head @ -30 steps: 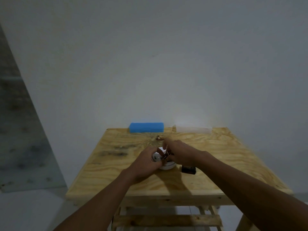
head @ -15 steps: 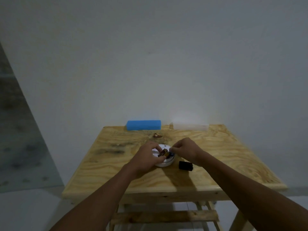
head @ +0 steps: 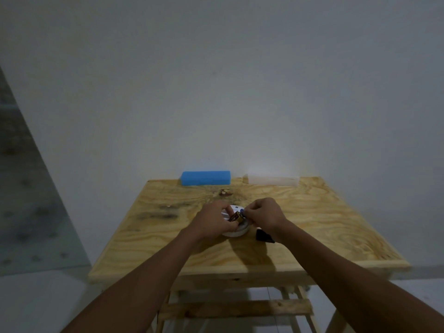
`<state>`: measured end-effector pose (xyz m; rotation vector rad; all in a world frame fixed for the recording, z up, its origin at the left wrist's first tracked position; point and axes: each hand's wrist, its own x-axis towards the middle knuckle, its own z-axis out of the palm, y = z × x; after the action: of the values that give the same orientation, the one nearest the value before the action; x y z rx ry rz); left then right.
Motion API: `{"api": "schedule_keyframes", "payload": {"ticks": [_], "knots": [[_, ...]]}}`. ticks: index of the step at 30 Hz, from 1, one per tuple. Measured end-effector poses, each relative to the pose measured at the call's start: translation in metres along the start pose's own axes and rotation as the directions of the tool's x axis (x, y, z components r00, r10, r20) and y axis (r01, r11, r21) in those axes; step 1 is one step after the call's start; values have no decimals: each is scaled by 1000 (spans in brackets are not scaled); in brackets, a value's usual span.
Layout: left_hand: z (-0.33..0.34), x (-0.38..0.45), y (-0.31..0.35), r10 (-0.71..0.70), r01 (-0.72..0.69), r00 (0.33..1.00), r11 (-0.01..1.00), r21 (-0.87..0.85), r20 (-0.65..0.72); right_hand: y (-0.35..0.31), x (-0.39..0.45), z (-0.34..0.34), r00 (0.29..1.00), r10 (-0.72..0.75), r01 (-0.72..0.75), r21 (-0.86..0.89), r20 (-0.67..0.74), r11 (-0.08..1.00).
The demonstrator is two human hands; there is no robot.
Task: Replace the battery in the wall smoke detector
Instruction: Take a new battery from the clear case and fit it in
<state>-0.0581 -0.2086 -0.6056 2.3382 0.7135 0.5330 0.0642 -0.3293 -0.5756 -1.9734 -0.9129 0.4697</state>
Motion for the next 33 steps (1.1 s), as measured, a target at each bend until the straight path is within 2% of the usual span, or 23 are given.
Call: {"api": "schedule_keyframes", "payload": {"ticks": [3, 7, 15, 23, 30, 33], "knots": [[0, 1, 1, 6, -6, 1000, 1000, 6, 7, -3, -3, 0, 999, -49, 49, 9, -3, 999], [4, 0, -1, 61, -61, 998, 998, 19, -28, -3, -7, -2, 993, -119, 119, -94, 3, 988], [9, -4, -3, 62, -62, 995, 998, -2, -76, -5, -10, 0, 979, -204, 200, -226, 4, 953], [12, -5, 1, 10, -11, 996, 1000, -9, -93, 6, -14, 14, 945, -305, 272, -234, -117, 933], [11, -4, 4, -22, 20, 998, 999, -27, -63, 3, -14, 13, 941, -290, 264, -159, -172, 951], [12, -5, 5, -28, 25, 997, 998, -49, -76, 6, -15, 15, 932, -332, 298, -212, -146, 931]]}}
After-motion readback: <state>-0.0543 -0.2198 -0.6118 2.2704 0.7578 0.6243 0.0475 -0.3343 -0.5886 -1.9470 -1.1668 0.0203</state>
